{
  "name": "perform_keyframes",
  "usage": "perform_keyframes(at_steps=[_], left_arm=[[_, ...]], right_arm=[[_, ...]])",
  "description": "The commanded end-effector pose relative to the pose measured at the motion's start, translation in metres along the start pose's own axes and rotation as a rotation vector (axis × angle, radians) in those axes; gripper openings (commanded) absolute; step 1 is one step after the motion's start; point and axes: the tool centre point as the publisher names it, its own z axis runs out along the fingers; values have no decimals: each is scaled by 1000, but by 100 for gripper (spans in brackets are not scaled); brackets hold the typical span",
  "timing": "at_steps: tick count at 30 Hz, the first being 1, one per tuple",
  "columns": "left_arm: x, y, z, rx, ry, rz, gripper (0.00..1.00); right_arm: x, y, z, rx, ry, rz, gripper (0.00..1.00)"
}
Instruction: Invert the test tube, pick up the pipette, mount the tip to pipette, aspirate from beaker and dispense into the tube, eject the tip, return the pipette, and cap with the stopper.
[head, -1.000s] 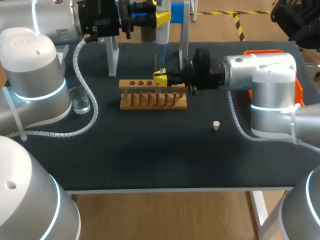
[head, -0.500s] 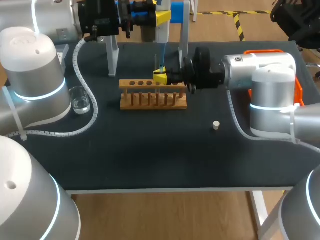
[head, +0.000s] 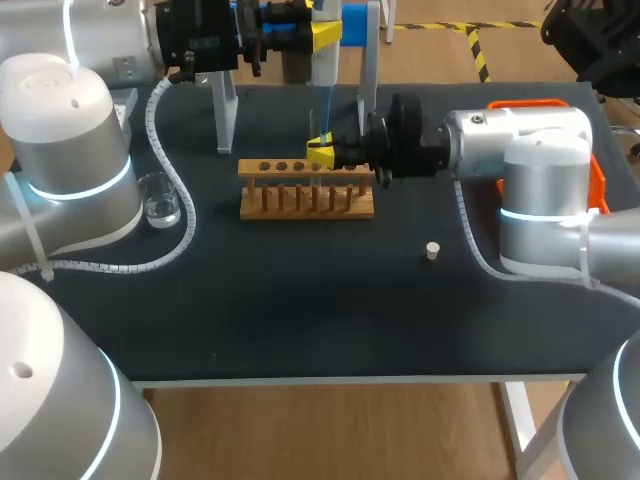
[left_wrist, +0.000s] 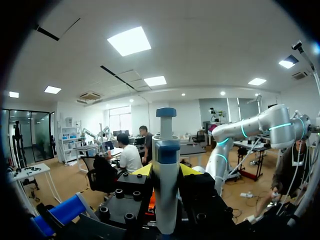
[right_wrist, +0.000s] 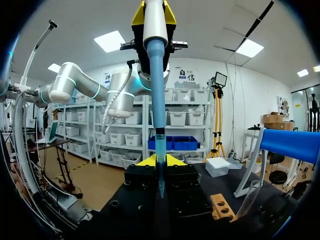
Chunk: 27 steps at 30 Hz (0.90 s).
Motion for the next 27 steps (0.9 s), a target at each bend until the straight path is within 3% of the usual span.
perform_keyframes(at_steps=[1,27], left_arm=[[1,2,-1,3,1,0,0],[1,2,-1,3,1,0,0]], right_arm=[[0,3,-2,-5,0,2,0],[-4,16,-1,-21,3,4,0]])
